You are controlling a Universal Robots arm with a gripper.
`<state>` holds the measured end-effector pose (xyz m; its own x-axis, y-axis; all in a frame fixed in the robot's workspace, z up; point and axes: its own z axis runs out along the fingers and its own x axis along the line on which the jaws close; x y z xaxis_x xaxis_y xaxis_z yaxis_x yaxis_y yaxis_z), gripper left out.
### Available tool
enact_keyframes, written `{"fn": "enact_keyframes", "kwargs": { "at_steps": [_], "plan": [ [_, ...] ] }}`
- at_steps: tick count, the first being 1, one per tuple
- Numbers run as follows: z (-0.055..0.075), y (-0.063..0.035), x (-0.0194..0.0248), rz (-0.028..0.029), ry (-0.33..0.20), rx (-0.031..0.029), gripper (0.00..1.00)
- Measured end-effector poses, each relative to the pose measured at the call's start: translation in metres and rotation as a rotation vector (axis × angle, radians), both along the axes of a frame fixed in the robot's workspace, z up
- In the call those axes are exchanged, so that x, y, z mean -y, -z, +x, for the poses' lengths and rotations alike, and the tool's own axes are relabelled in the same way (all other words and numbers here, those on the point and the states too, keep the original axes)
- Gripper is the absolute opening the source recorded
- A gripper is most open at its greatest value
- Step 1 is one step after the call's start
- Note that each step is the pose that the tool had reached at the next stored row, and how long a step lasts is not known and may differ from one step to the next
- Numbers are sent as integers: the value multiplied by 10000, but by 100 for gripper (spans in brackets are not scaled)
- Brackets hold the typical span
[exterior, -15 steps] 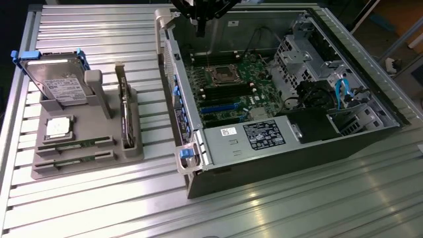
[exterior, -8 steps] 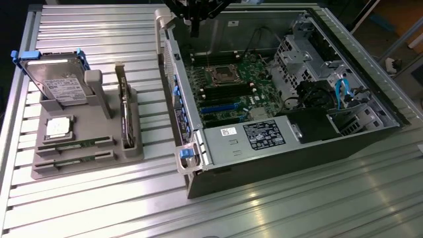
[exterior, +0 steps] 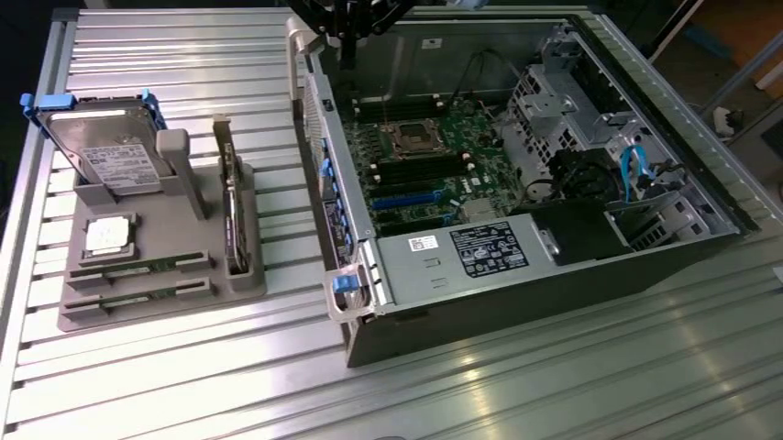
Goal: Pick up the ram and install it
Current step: 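Reach for the ram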
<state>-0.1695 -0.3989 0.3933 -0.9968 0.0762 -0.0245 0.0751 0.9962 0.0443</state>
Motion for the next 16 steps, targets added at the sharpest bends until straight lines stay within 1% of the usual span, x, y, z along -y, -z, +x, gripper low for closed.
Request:
{"fn": "enact_keyframes", "kwargs": {
  "at_steps": [9, 16],
  "plan": [
    [-137, 0, 0, 0, 0, 0, 11],
    [-269, 1, 0, 1, 0, 1, 11]
  ]
}}
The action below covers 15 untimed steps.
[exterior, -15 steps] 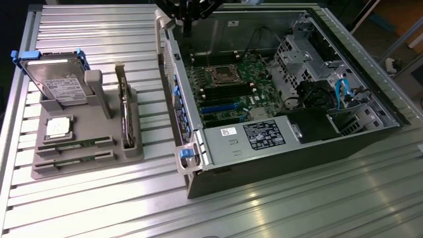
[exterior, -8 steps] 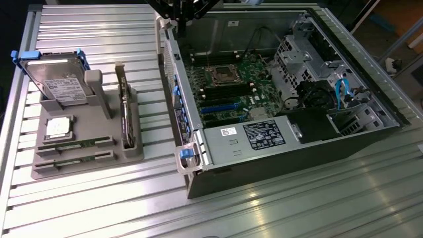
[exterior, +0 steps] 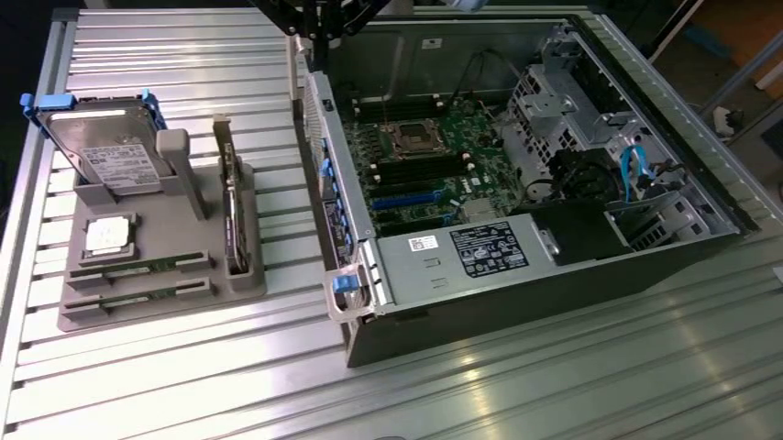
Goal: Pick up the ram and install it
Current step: 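Reach for the ram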
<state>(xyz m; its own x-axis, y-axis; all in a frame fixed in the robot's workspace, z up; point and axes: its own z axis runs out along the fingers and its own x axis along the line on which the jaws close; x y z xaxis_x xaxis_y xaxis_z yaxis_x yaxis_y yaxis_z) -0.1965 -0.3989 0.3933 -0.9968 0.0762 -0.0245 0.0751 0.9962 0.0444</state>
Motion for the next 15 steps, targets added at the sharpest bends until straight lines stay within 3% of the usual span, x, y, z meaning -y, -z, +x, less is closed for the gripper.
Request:
{"fn": "enact_keyframes", "kwargs": {
  "at_steps": [15],
  "plan": [
    [-347, 0, 0, -1, 0, 0, 11]
  ]
}}
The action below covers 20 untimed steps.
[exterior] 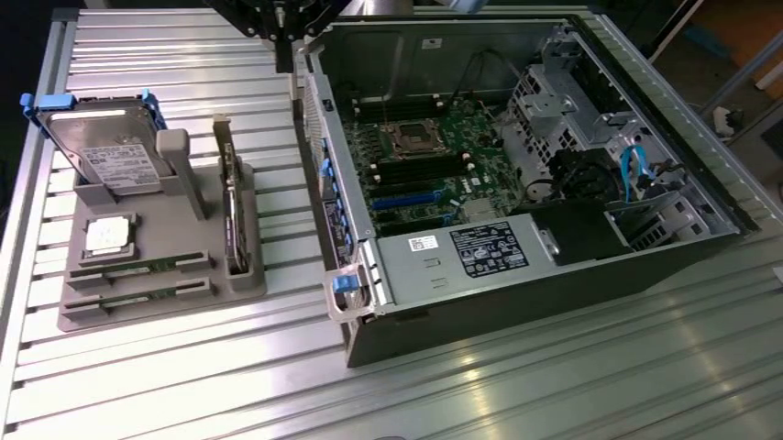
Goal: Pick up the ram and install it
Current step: 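Reach for the ram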
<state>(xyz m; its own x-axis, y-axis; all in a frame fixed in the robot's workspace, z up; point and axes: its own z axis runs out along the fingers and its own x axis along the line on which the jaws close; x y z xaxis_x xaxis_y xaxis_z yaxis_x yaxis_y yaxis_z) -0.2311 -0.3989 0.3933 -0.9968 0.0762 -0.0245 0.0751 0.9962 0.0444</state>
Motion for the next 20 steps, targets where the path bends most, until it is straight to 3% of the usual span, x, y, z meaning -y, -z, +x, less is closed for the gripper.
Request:
{"fn": "enact_keyframes", "kwargs": {
  "at_steps": [20],
  "plan": [
    [-522, 0, 0, 0, -1, 0, 11]
  ]
}}
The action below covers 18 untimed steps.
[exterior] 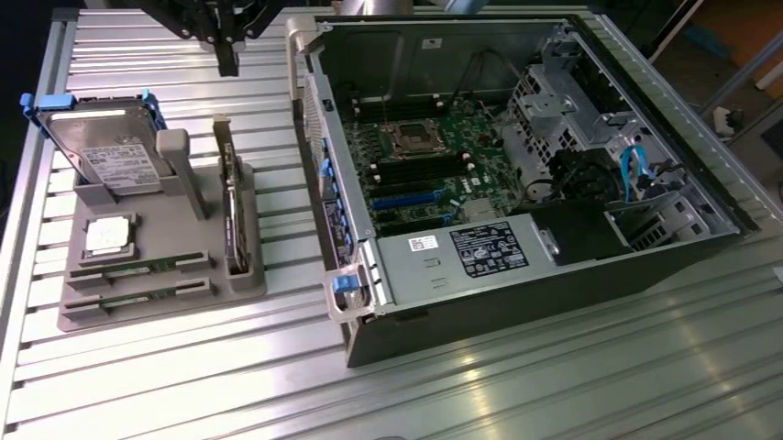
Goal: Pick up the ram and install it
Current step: 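Reach for the ram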
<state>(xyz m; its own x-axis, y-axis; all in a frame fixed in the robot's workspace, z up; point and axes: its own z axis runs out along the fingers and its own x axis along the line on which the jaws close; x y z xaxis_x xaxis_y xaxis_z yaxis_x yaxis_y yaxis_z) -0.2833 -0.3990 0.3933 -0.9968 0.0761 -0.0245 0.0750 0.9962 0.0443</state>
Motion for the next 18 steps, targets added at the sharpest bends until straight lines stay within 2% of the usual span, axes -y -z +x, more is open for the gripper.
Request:
{"fn": "enact_keyframes", "kwargs": {
  "at_steps": [11, 18],
  "plan": [
    [-275, 3, 0, 1, 1, 0, 11],
    [-496, 5, 0, 0, 0, 0, 11]
  ]
}}
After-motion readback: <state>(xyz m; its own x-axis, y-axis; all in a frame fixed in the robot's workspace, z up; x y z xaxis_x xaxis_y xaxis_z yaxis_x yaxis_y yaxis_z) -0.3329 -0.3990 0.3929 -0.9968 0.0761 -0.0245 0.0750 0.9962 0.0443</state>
